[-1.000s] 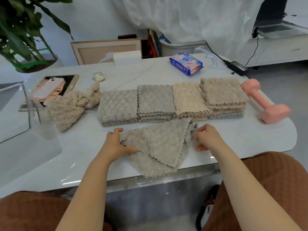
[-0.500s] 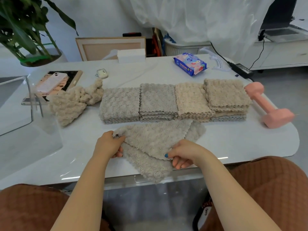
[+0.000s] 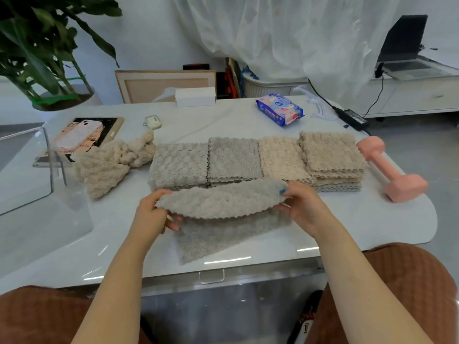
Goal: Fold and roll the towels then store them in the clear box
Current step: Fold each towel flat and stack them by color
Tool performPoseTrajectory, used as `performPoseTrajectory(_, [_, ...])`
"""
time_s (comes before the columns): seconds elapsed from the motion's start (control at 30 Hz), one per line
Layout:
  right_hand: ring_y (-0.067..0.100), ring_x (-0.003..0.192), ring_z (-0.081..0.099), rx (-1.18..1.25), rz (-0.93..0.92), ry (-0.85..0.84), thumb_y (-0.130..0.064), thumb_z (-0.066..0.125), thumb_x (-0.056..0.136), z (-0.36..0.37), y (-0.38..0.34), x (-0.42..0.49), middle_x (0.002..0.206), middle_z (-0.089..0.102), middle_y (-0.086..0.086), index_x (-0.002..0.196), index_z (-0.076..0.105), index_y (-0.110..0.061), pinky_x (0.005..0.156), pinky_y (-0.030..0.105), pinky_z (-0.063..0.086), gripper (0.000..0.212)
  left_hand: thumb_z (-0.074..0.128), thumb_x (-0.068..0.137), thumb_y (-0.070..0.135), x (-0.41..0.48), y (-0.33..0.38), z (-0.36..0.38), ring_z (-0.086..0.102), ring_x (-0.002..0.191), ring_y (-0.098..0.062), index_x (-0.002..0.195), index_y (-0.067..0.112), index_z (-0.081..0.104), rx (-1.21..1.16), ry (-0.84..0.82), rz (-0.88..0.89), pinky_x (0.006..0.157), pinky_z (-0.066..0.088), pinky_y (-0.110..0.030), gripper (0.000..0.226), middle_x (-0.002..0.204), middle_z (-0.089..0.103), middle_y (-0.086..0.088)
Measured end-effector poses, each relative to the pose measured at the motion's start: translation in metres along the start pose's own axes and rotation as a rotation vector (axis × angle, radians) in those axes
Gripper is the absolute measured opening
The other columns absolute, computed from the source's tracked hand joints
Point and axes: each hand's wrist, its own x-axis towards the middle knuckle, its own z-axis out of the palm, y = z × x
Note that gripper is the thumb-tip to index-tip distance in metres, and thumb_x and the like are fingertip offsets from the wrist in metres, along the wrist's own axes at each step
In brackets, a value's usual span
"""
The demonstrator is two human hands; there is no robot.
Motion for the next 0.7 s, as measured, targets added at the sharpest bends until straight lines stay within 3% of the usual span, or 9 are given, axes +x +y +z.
performPoseTrajectory(0.07, [0.026, 0.086, 0.056, -0.017, 0.043, -0.045, -0.004, 0.061, 0.059, -0.005, 0.009, 0.001, 0.086, 0.051, 0.011, 0.088, 0.047, -0.006, 0.068, 0.033, 0.055, 0.033, 0.029, 0.091, -0.009, -0.005, -0.011, -0.002, 0.07, 0.063, -0.025, 0.096, 0.017, 0.063, -0.179, -0.026, -0.104, 0.046, 0.047, -0.021, 0.043, 0.083, 0.071, -0.011])
performPoseTrajectory(0.17, [0.024, 0.072, 0.048, -0.327, 0.076, 0.086, 0.006, 0.054, 0.069, -0.008, 0.021, 0.001, 0.071, 0.043, 0.009, 0.067, 0.042, -0.008, 0.065, 0.034, 0.045, 0.018, 0.033, 0.089, -0.007, -0.008, -0.023, -0.002, 0.066, 0.084, -0.026, 0.091, 0.006, 0.067, -0.388, -0.026, -0.229, 0.068, 0.055, -0.03, 0.037, 0.102, 0.068, -0.016])
performPoseTrajectory(0.27, [0.018, 0.062, 0.039, -0.476, 0.07, 0.3, 0.014, 0.044, 0.077, -0.013, 0.027, 0.004, 0.064, 0.041, 0.006, 0.068, 0.048, -0.012, 0.056, 0.028, 0.033, 0.028, 0.035, 0.093, 0.005, -0.005, -0.026, 0.002, 0.06, 0.076, -0.027, 0.086, -0.002, 0.066, -0.47, -0.034, -0.333, 0.067, 0.048, -0.034, 0.032, 0.101, 0.065, -0.016])
performPoseTrajectory(0.37, [0.022, 0.071, 0.047, -0.354, 0.132, 0.356, 0.011, 0.042, 0.078, -0.009, 0.023, 0.007, 0.077, 0.046, 0.008, 0.09, 0.051, -0.011, 0.058, 0.03, 0.041, 0.027, 0.05, 0.096, 0.031, 0.001, -0.03, 0.009, 0.057, 0.073, -0.025, 0.084, 0.004, 0.067, -0.373, 0.02, -0.349, 0.066, 0.045, -0.033, 0.034, 0.086, 0.064, -0.01])
performPoseTrajectory(0.47, [0.025, 0.09, 0.051, -0.39, 0.124, 0.298, -0.005, 0.052, 0.085, -0.006, 0.023, 0.006, 0.095, 0.05, 0.006, 0.105, 0.048, -0.019, 0.071, 0.035, 0.046, 0.025, 0.065, 0.087, 0.013, 0.0, -0.033, 0.022, 0.054, 0.084, -0.023, 0.092, 0.011, 0.064, -0.186, 0.101, -0.204, 0.065, 0.043, -0.028, 0.005, 0.093, 0.058, -0.008])
performPoseTrajectory(0.6, [0.02, 0.086, 0.053, -0.633, 0.039, 0.166, -0.018, 0.063, 0.089, -0.004, 0.022, 0.004, 0.102, 0.052, 0.006, 0.121, 0.041, -0.029, 0.072, 0.031, 0.045, 0.04, 0.05, 0.087, -0.008, -0.004, -0.029, 0.029, 0.053, 0.1, -0.02, 0.109, 0.016, 0.062, -0.084, 0.001, -0.09, 0.075, 0.046, -0.025, 0.035, 0.115, 0.055, -0.003])
performPoseTrajectory(0.7, [0.021, 0.079, 0.058, -0.657, 0.164, 0.065, -0.011, 0.065, 0.087, -0.003, 0.015, -0.001, 0.1, 0.059, 0.011, 0.125, 0.045, -0.024, 0.069, 0.03, 0.049, 0.045, 0.043, 0.086, -0.011, -0.005, -0.027, 0.024, 0.051, 0.101, -0.018, 0.112, 0.019, 0.061, -0.065, -0.049, -0.126, 0.069, 0.044, -0.023, 0.043, 0.115, 0.053, 0.0])
